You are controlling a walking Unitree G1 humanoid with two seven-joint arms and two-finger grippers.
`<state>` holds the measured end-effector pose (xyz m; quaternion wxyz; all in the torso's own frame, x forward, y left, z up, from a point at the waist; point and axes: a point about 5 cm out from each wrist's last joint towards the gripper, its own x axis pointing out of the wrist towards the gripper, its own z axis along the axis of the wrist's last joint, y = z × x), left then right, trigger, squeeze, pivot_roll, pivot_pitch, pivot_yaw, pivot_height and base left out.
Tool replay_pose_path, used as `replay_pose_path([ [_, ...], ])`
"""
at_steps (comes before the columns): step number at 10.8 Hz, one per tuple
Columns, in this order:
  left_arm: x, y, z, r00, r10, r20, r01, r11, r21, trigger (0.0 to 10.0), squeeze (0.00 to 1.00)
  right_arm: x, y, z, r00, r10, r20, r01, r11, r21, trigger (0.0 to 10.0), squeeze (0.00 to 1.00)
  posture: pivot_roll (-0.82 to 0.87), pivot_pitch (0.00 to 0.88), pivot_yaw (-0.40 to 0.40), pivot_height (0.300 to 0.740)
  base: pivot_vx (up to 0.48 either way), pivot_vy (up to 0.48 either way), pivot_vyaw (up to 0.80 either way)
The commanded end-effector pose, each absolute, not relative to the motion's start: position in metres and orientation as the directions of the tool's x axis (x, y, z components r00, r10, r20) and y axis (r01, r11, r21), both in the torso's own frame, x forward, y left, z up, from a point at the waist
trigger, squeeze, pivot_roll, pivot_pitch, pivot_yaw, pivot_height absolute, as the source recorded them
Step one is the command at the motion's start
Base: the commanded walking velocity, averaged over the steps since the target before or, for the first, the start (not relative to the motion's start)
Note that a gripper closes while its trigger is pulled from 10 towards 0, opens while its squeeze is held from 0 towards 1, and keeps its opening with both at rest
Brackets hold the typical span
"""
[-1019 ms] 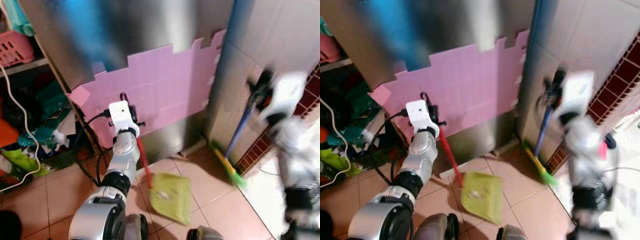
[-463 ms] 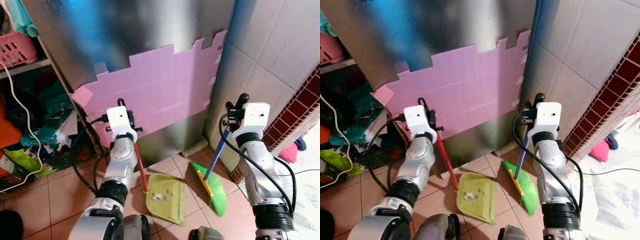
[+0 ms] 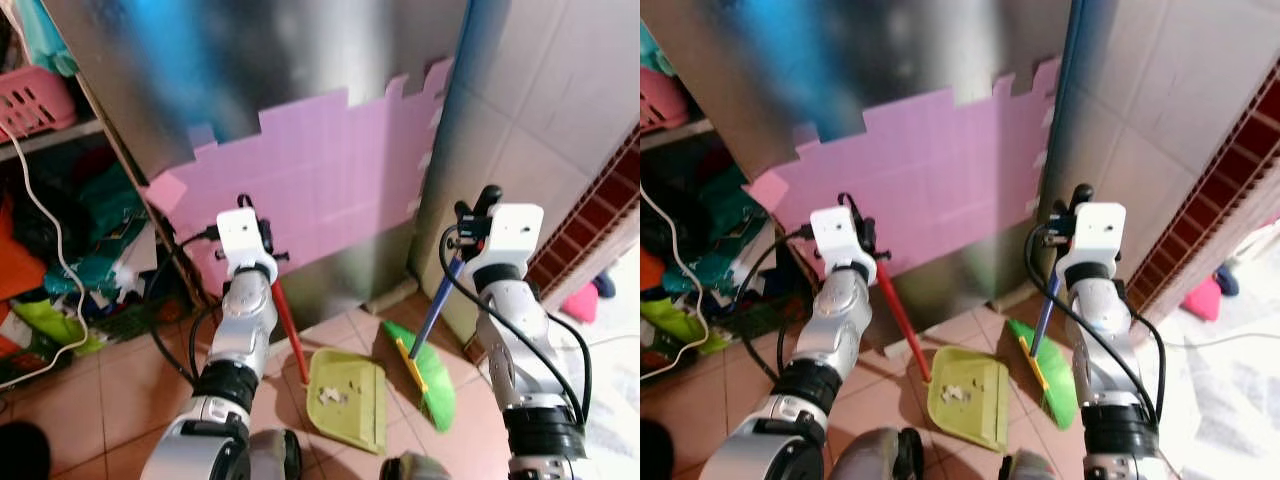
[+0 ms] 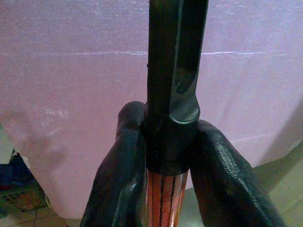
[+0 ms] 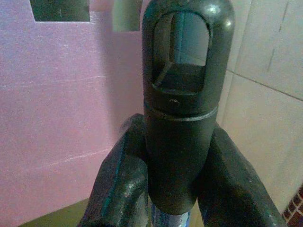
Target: Sweep floor
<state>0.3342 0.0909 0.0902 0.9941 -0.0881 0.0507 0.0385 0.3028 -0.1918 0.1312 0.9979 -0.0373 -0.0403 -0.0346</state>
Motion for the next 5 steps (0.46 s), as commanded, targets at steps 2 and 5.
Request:
replay_pose_path([
  [2,0.3361,0.0953,0.0982,0.994,0.076,-0.075,-0.088,0.982,-0.167,10.0,0.00,0.3032,-0.1866,0.1295,0.995,-0.060,0.081,0.063,0.997,-0.033,10.0,0.00,-0.10,0.000,0.114,0.740,-0.311,0.000,0.00],
  [5,0.3359,0.0954,0.0987,0.994,0.076,-0.079,-0.089,0.982,-0.167,10.0,0.00,0.3035,-0.1850,0.1289,0.996,-0.053,0.078,0.055,0.998,-0.019,10.0,0.00,-0.10,0.000,0.113,0.740,-0.322,0.000,0.00],
])
